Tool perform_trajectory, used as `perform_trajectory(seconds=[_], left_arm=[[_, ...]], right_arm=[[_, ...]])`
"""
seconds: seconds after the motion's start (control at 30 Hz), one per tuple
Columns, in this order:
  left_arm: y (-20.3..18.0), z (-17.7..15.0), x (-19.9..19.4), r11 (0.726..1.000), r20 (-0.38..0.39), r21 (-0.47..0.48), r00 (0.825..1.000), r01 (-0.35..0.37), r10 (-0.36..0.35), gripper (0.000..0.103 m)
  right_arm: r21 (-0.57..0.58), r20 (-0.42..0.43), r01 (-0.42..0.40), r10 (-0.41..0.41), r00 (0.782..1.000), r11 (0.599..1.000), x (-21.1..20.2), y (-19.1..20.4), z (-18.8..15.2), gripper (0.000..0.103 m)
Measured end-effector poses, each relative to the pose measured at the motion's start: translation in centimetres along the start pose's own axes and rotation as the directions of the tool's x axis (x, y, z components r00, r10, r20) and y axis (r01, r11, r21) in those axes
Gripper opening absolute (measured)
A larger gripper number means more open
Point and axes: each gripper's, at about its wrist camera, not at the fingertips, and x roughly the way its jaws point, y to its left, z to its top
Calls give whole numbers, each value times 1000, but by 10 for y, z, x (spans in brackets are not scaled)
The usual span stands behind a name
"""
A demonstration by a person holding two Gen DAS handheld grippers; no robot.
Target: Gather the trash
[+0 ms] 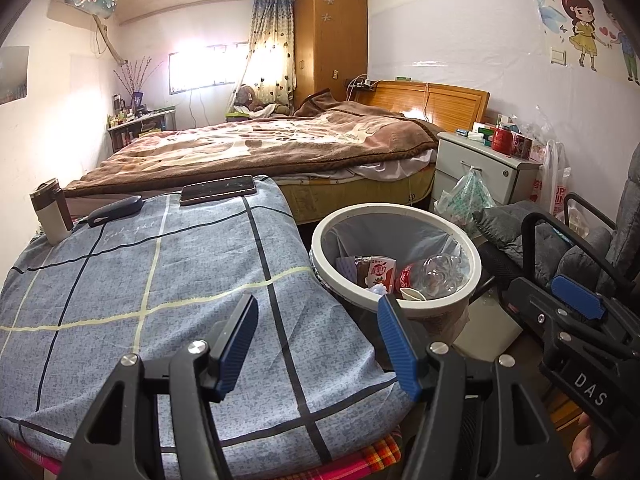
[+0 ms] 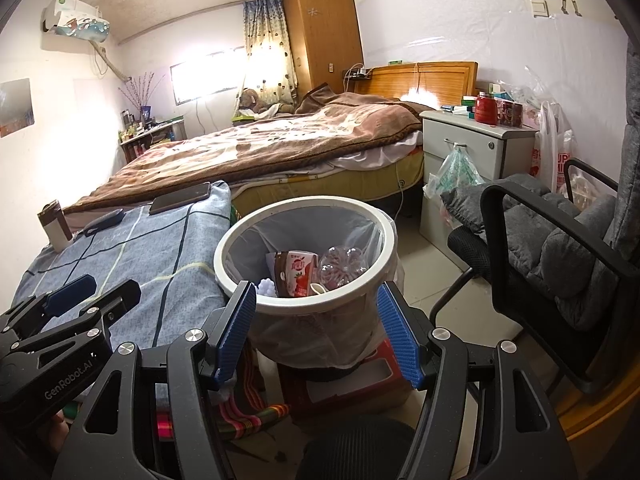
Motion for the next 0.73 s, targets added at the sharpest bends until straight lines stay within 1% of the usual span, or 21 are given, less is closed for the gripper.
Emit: perform_trajectory(seconds=[0.73], left_arm=[[0, -2, 3, 1000, -9, -5, 1000, 0, 0, 64]], right_arm=[[6, -2, 5, -5, 1000, 1000, 0, 1, -1, 65]])
